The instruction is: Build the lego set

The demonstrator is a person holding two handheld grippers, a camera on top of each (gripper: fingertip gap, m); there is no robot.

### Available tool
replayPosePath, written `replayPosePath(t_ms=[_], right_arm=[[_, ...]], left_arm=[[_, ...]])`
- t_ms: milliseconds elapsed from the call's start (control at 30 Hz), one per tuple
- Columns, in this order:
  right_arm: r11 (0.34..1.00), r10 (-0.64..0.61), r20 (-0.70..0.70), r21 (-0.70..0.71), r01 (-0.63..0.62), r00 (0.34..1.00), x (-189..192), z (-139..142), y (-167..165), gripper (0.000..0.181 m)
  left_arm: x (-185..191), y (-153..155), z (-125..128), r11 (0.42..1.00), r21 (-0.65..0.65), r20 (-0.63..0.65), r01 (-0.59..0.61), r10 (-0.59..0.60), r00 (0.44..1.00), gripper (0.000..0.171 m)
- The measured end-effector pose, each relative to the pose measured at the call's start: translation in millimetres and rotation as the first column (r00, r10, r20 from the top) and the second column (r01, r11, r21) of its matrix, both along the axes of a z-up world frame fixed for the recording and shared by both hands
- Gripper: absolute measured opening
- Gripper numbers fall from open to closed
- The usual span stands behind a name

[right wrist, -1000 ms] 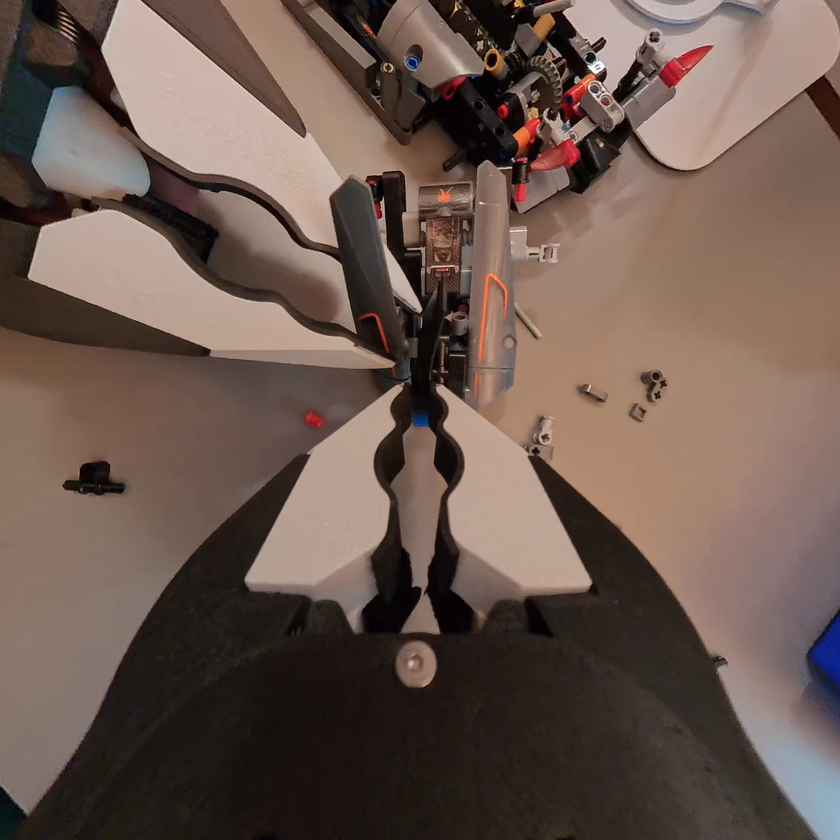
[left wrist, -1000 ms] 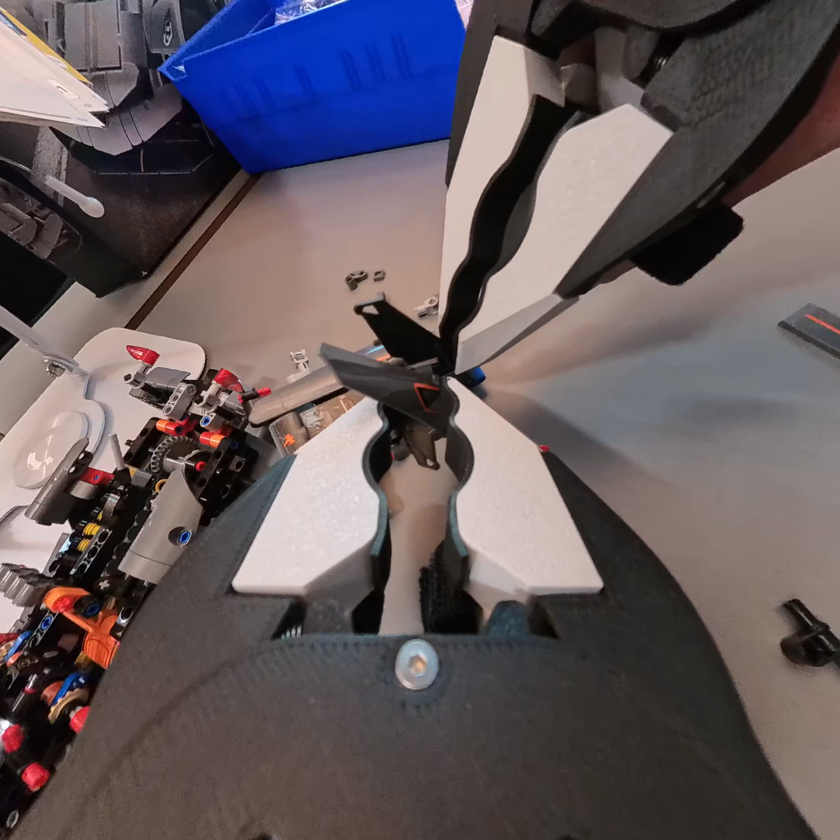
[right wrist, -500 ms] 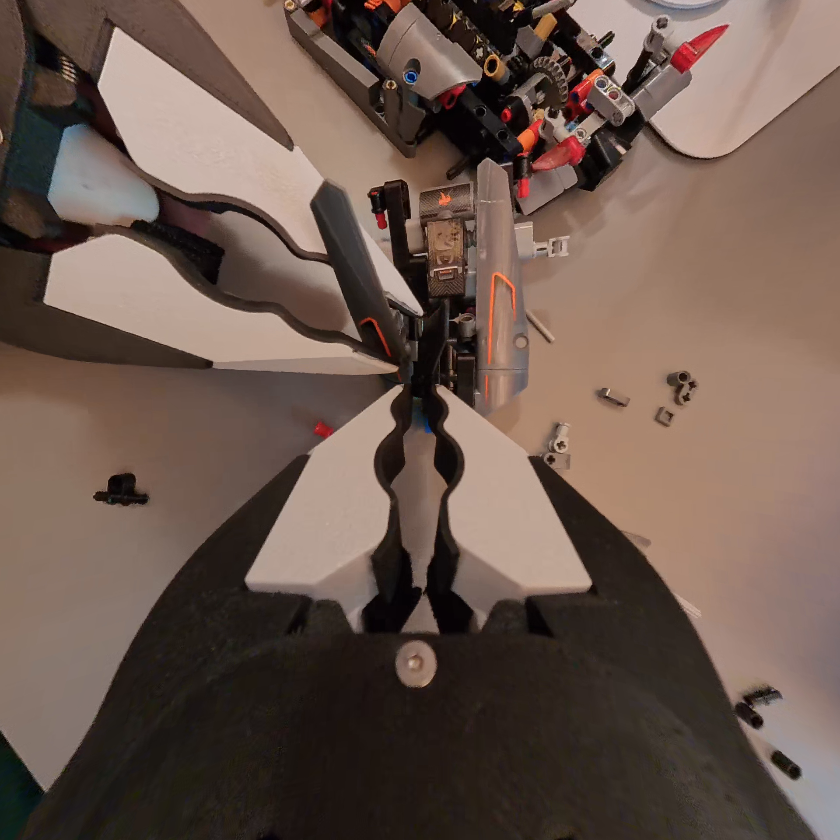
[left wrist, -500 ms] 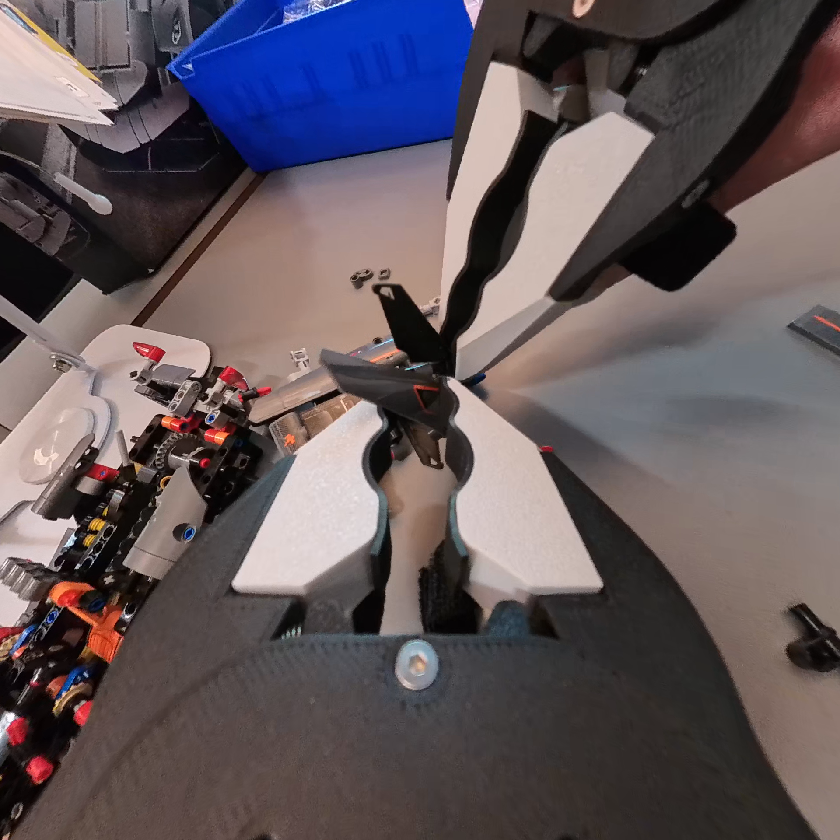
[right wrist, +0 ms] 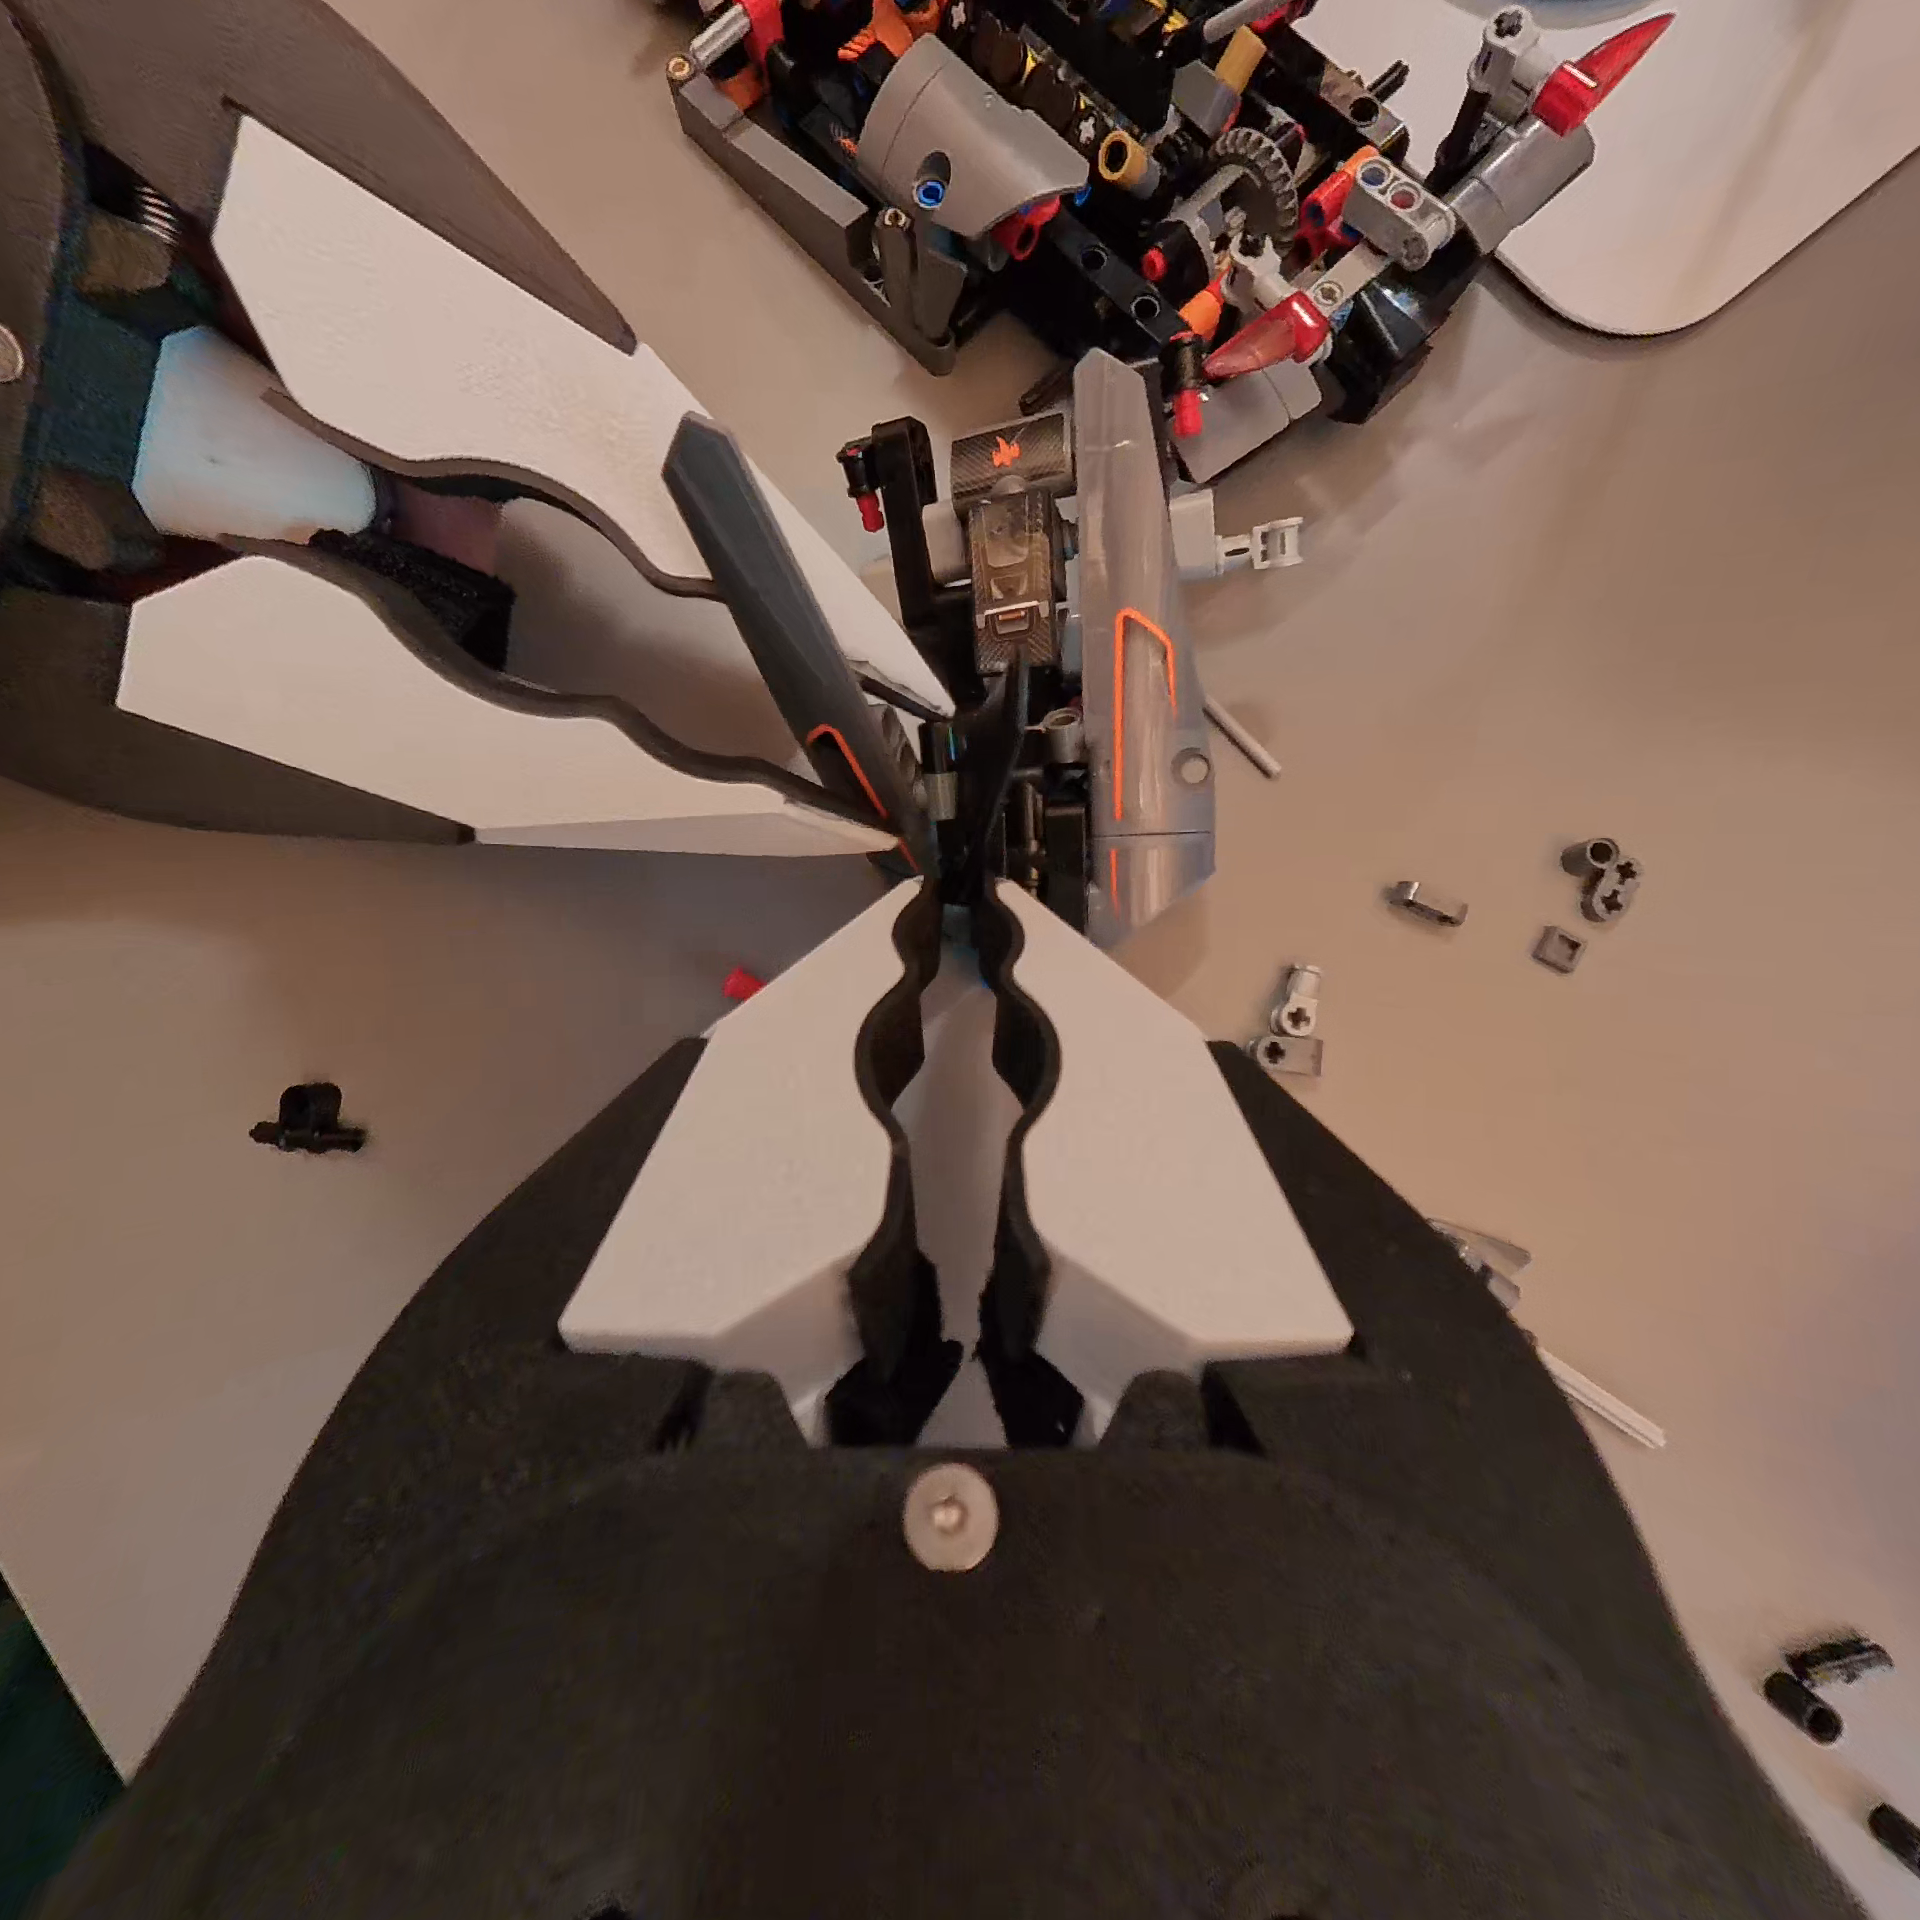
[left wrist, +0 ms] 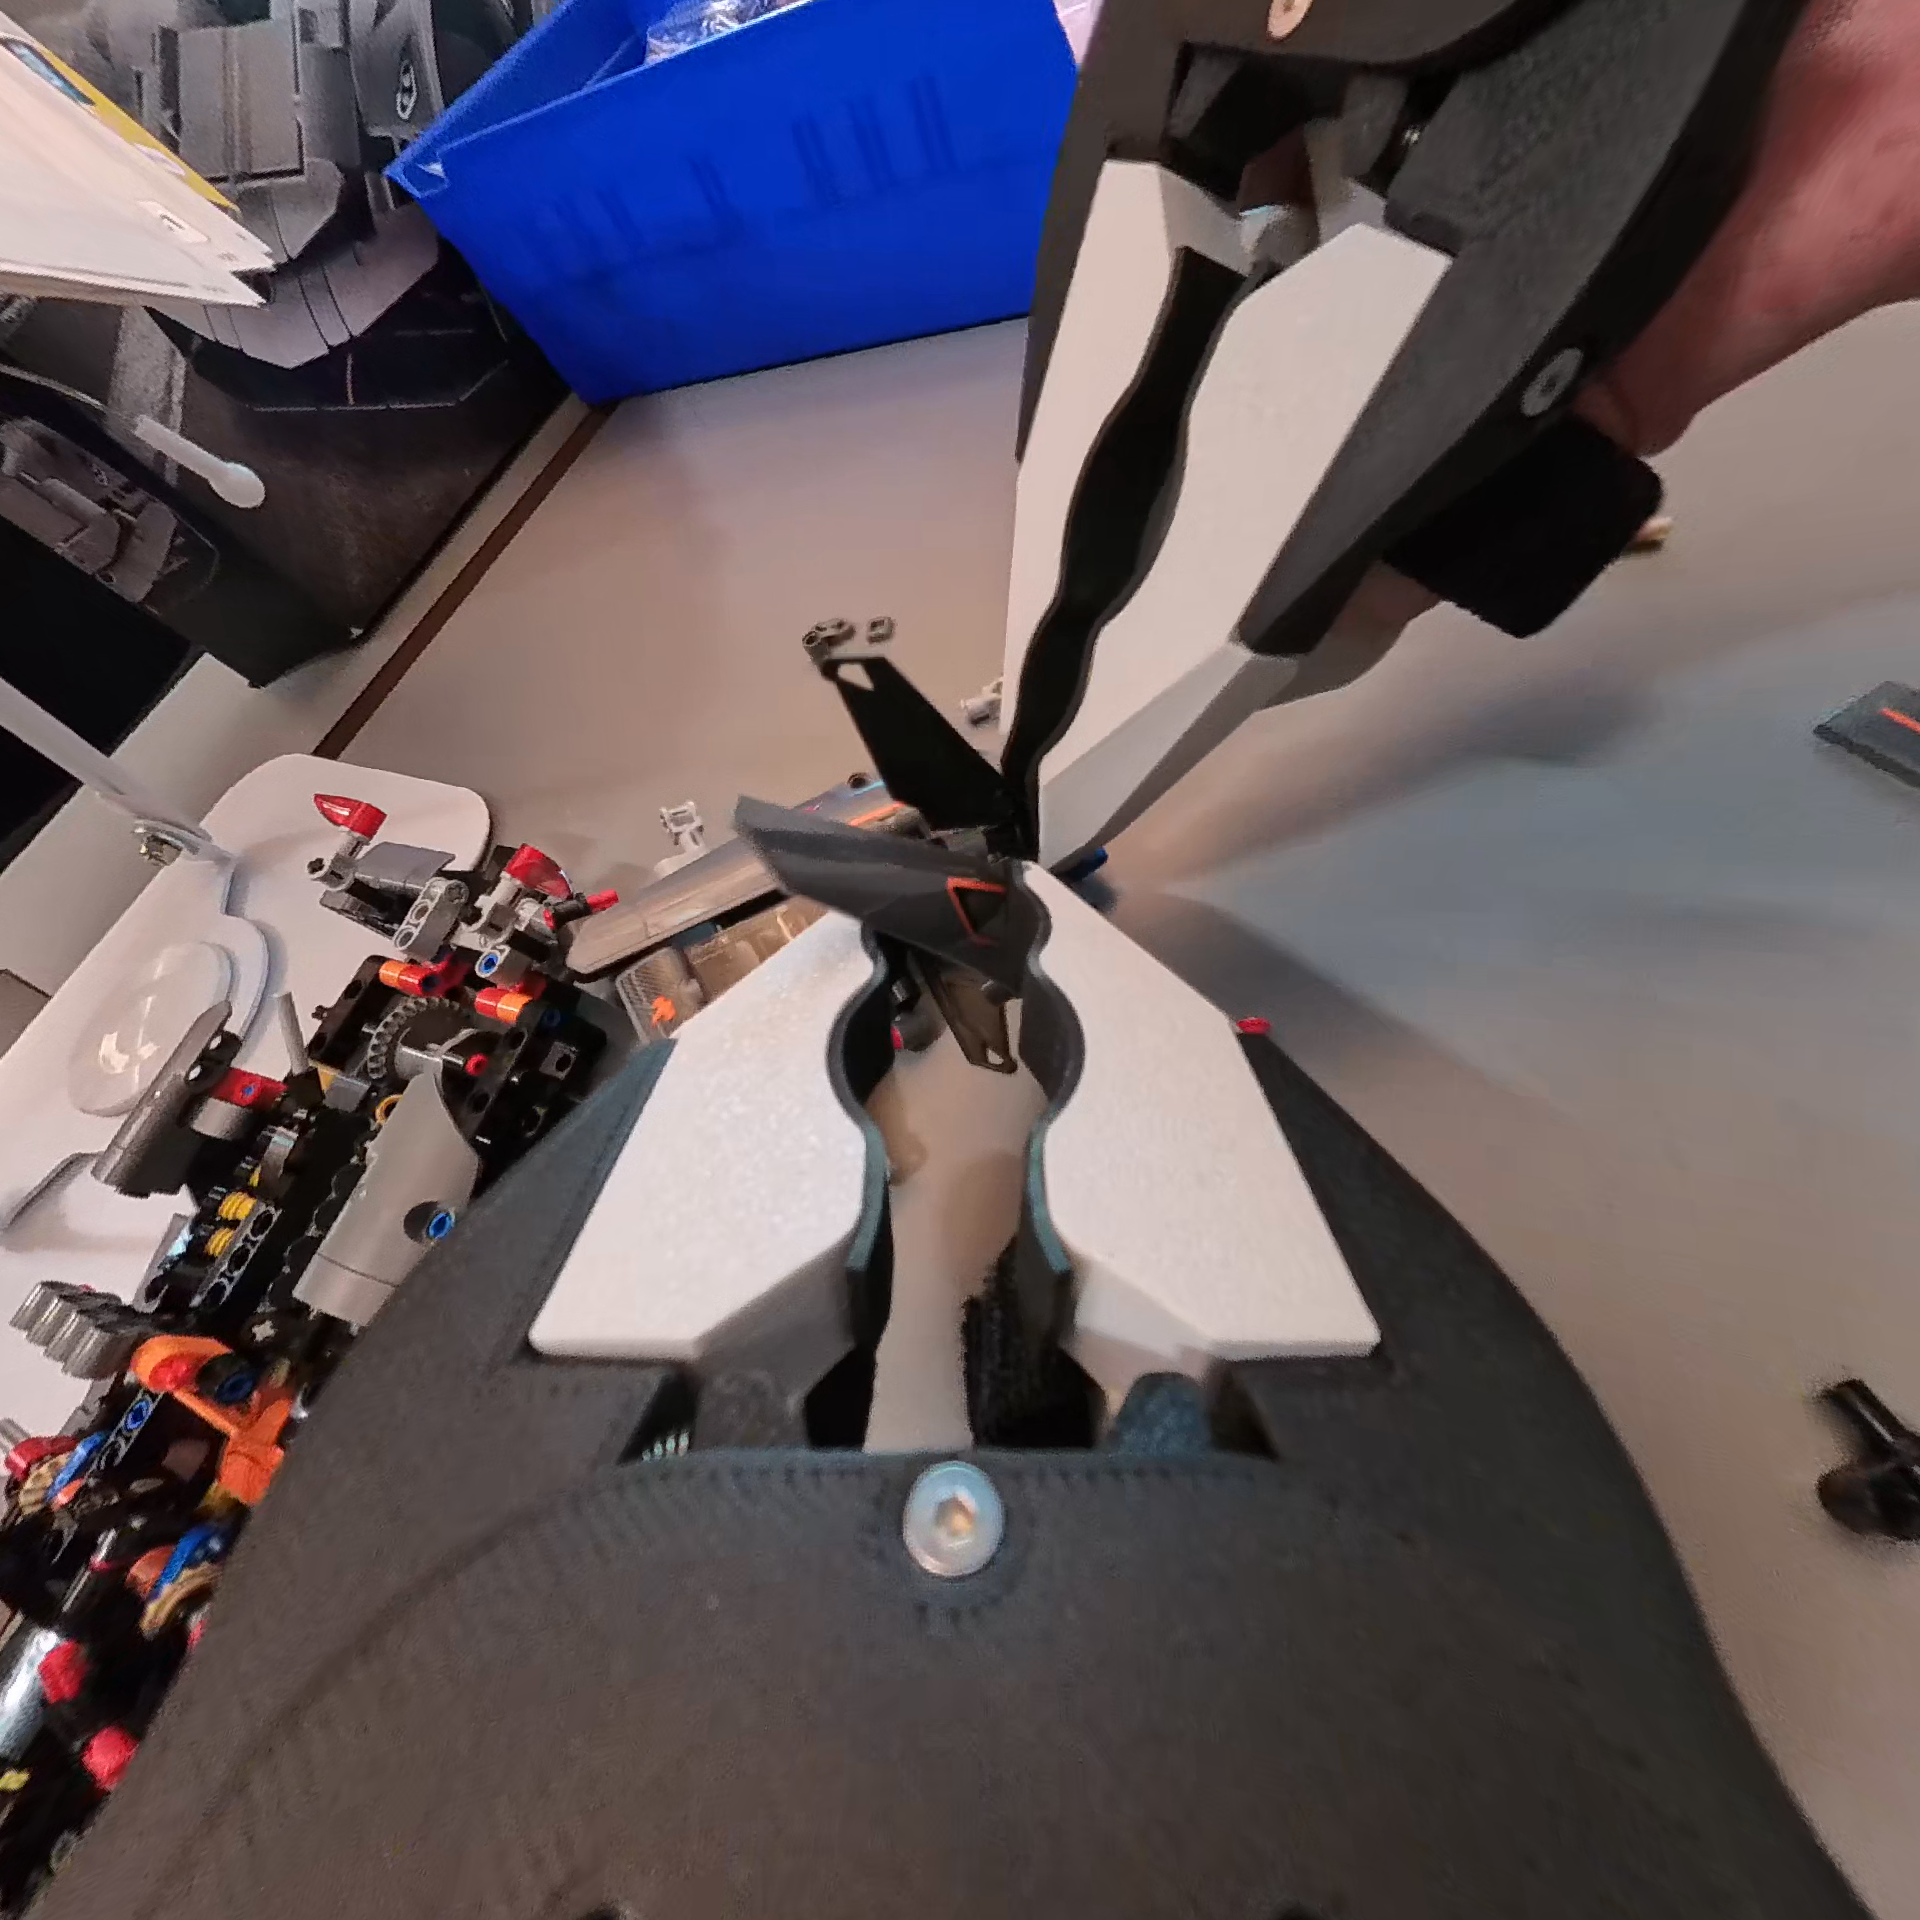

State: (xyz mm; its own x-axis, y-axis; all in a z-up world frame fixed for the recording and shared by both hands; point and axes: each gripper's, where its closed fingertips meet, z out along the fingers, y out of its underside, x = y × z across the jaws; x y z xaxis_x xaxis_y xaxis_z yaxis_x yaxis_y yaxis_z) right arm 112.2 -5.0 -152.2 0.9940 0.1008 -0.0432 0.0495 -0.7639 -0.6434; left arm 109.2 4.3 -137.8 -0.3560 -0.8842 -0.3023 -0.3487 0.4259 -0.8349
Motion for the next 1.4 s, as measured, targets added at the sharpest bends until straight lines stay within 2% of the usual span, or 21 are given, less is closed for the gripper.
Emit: replayPosePath(t_ms=[133,333,433,567,700,767,833,967,1033,1267,1400], right_arm=[[1.0,0.01,0.006,-0.002,-0.01,1.0,0.8,-1.5,-2.6,0.004],[0.999,0.029,-0.019,0.034,-0.029,0.999,1.8,2.7,-13.5,0.005],[0.988,0.098,0.004,0.116,-0.098,0.995,-2.1,16.6,-17.0,0.005],[0.971,0.169,0.084,0.154,-0.181,0.982,-12.6,23.4,-19.7,0.005],[0.945,0.272,0.175,0.14,-0.297,0.946,-24.0,19.8,-20.4,0.005],[0.922,0.308,0.21,0.175,-0.346,0.928,-28.5,25.4,-17.0,0.005],[0.914,0.318,0.267,0.17,-0.369,0.91,-26.6,27.6,-16.1,0.004],[0.908,0.32,0.347,0.154,-0.39,0.881,-25.0,29.2,-16.2,0.004],[0.902,0.323,0.367,0.16,-0.402,0.872,-25.3,28.9,-17.2,0.004],[0.864,0.318,0.442,0.228,-0.448,0.839,-26.1,43.8,-23.0,0.004],[0.87,0.303,0.449,0.23,-0.436,0.84,-22.4,43.6,-25.8,0.004]], left_arm=[[-0.3,0.1,0.6,1.0,-0.003,0.002,0.006,-0.006,1.0,0.022],[-7.3,0.5,14.7,0.998,-0.039,0.022,0.039,-0.038,0.999,0.043],[-13.1,2.3,34.6,0.994,-0.089,0.062,0.065,-0.06,0.996,0.045],[-20.0,-4.1,61.9,0.996,-0.033,0.106,0.079,-0.075,0.992,0.034],[-16.7,-21.1,75.8,0.99,0.019,0.083,0.142,-0.143,0.986,0.03],[-16.1,-29.5,72.6,0.982,0.027,0.022,0.188,-0.189,0.982,0.024],[-17.4,-27.8,66.1,0.975,0.088,-0.027,0.204,-0.202,0.979,0.018],[-23.3,-37.2,63.8,0.964,0.043,-0.058,0.264,-0.261,0.964,0.001],[-25.7,-40.3,61.7,0.959,0.05,-0.081,0.278,-0.274,0.958,0.0],[-32.3,-50.5,72.7,0.908,0.207,-0.057,0.365,-0.362,0.931,0.0],[-34.1,-49.1,71.0,0.894,0.226,-0.089,0.387,-0.377,0.922,0.0]])
